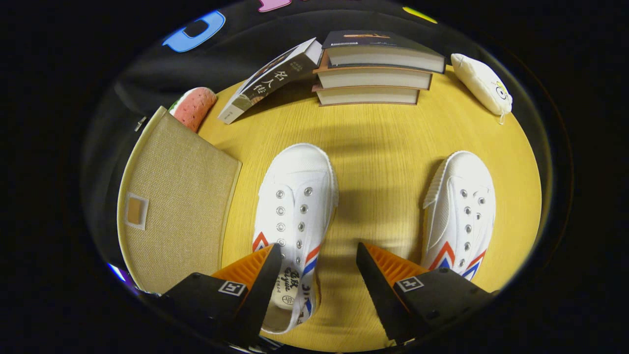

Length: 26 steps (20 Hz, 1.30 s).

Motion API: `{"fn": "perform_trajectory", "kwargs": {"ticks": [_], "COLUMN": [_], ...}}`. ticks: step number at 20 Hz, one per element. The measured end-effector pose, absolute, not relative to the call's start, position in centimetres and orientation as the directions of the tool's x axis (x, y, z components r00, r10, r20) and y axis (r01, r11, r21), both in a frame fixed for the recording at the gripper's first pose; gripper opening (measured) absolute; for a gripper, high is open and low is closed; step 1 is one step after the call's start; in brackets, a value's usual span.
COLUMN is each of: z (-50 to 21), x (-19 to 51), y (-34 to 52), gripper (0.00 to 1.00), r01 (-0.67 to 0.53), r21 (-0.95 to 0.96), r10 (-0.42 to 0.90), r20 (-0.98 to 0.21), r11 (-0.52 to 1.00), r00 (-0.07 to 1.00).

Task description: Open the storage box then place both shoes into the box .Put the left shoe in first, then the right shoe, with the right side of both shoes facing outward in a uniform manner.

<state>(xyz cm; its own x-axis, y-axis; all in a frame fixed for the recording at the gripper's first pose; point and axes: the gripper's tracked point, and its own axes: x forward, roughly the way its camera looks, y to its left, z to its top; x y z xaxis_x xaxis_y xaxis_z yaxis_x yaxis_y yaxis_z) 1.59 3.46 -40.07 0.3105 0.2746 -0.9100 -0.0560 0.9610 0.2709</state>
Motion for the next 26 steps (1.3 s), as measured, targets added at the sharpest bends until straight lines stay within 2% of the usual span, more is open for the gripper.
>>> {"fn": "perform_trajectory", "kwargs": {"ticks": [1, 2, 3, 4, 9, 10, 12, 16, 19, 26], "z": [-40.0, -40.0, -40.0, -39.9, -40.2, -40.6, -40.3, -40.1, -39.5, -34.0], "x": [1.6, 1.6, 1.4, 1.5, 1.6, 1.6, 1.4, 1.3, 0.8, -0.3], "y": [3.9, 4.4, 4.7, 4.5, 3.8, 3.7, 3.5, 3.7, 4.1, 4.5], "gripper": [0.91, 0.79, 0.72, 0.54, 0.40, 0.22, 0.10, 0.07, 0.07, 0.07], "r01": [-0.056, -0.058, -0.055, -0.044, 0.008, 0.030, 0.038, 0.058, 0.140, 0.183], "r21": [0.286, 0.303, 0.319, 0.316, 0.336, 0.333, 0.346, 0.359, 0.399, 0.470], "r10": [0.289, 0.306, 0.321, 0.315, 0.322, 0.314, 0.323, 0.333, 0.351, 0.379], "r20": [-0.908, -0.904, -0.902, -0.905, -0.908, -0.911, -0.907, -0.905, -0.894, -0.844], "r11": [0.957, 0.951, 0.946, 0.948, 0.942, 0.942, 0.938, 0.932, 0.906, 0.863], "r00": [0.305, 0.299, 0.289, 0.287, 0.269, 0.269, 0.270, 0.264, 0.278, 0.379]}}
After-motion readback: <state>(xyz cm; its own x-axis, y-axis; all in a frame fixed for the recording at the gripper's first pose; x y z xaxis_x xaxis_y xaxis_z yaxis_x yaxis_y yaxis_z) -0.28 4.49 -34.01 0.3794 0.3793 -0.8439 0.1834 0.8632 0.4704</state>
